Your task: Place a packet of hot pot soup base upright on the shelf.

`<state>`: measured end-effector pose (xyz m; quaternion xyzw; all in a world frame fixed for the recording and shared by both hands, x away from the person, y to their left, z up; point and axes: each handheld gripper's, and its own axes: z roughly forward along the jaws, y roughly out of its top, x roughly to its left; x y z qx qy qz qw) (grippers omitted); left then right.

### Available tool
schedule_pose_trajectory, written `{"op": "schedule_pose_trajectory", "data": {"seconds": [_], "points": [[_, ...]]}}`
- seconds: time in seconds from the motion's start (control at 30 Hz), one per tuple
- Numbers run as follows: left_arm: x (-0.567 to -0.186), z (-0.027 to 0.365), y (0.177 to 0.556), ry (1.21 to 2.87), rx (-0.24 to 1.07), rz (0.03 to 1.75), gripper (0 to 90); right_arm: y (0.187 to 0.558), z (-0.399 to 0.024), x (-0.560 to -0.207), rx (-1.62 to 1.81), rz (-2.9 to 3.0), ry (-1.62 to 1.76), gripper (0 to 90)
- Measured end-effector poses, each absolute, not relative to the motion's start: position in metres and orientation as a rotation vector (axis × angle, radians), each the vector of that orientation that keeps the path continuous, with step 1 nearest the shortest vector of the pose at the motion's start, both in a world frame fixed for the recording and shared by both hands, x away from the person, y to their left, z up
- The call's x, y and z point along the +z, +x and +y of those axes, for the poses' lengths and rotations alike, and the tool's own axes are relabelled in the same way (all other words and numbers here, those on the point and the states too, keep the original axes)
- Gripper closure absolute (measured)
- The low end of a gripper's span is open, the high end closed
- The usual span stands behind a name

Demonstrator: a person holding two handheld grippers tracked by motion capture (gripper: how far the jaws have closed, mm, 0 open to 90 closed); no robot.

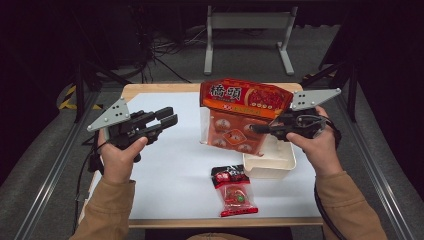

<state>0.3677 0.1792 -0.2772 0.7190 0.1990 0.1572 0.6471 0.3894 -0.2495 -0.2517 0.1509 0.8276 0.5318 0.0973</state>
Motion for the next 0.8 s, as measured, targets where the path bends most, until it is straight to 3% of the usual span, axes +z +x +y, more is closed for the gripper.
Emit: {"op": "schedule_pose_trajectory", "data": {"seconds": [0.8], "points": [[-0.306,0.206,0.368,1.701,0.400,0.541,62.2,0.393,-0.291,-0.250,1.479,2.333,0.662,70.0]]}}
